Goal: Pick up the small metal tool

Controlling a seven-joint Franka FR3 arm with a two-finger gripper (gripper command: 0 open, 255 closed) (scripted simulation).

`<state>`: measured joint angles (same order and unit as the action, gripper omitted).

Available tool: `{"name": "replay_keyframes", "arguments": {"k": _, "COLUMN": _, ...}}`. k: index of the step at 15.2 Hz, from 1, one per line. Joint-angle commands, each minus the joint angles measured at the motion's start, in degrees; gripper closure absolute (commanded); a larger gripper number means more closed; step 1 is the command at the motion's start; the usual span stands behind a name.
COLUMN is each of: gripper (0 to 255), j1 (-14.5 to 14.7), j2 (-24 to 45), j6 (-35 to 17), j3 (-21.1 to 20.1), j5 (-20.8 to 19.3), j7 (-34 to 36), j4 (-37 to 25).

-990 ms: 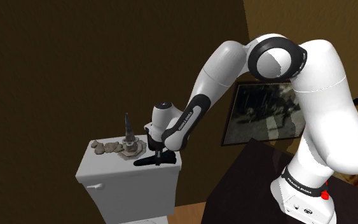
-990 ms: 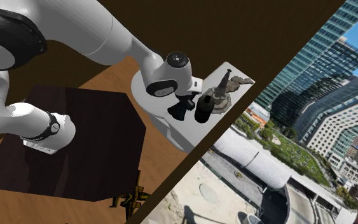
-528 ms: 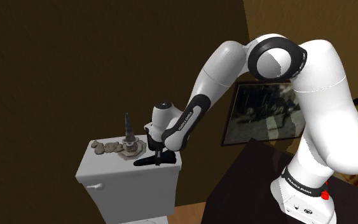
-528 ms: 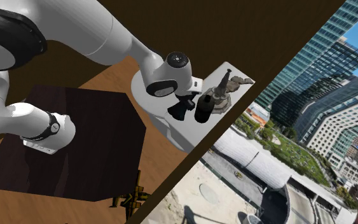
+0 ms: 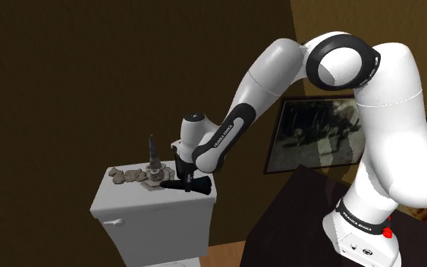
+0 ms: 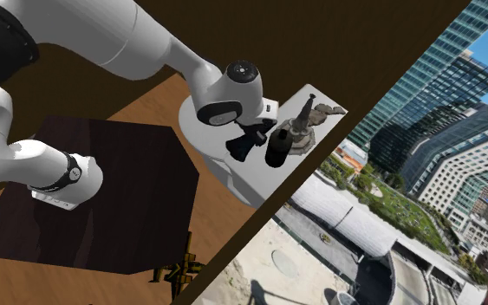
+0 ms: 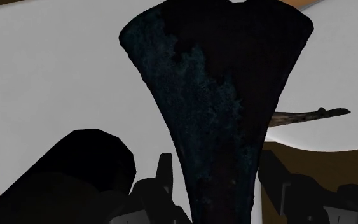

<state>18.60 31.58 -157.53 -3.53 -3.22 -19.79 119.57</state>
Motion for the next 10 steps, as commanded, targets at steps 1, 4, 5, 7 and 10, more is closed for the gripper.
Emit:
{"name": "replay_keyframes", "arguments": {"k": 1, "gripper": 255, "j1": -0.1, "j2": -1.4, "j6": 1.0, "j3": -0.1, "j5": 0.1, "j7": -0.1, "j4": 0.5}}
{"name": "replay_keyframes", "arguments": {"k": 4, "gripper": 255, "j1": -0.3, "j2": -3.5, "j6": 2.6, "j3": -0.4, "j5": 0.3, "j7": -0.2, "j4": 0.9}}
{"name": "replay_keyframes", "arguments": {"k": 5, "gripper": 255, "j1": -0.3, "j2": -4.2, "j6": 3.2, "j3": -0.4, "j5": 0.4, "j7": -0.2, "j4": 1.0}}
{"name": "replay_keyframes", "arguments": {"k": 7, "gripper": 255, "j1": -0.4, "j2": -5.5, "j6": 4.4, "j3": -0.6, "j5": 0.6, "j7": -0.3, "j4": 1.1}}
{"name": "replay_keyframes", "arguments": {"k": 10, "gripper": 255, "j1": -0.5, "j2": -6.2, "j6": 5.0, "j3": -0.6, "j5": 0.6, "j7": -0.4, "j4": 1.2}}
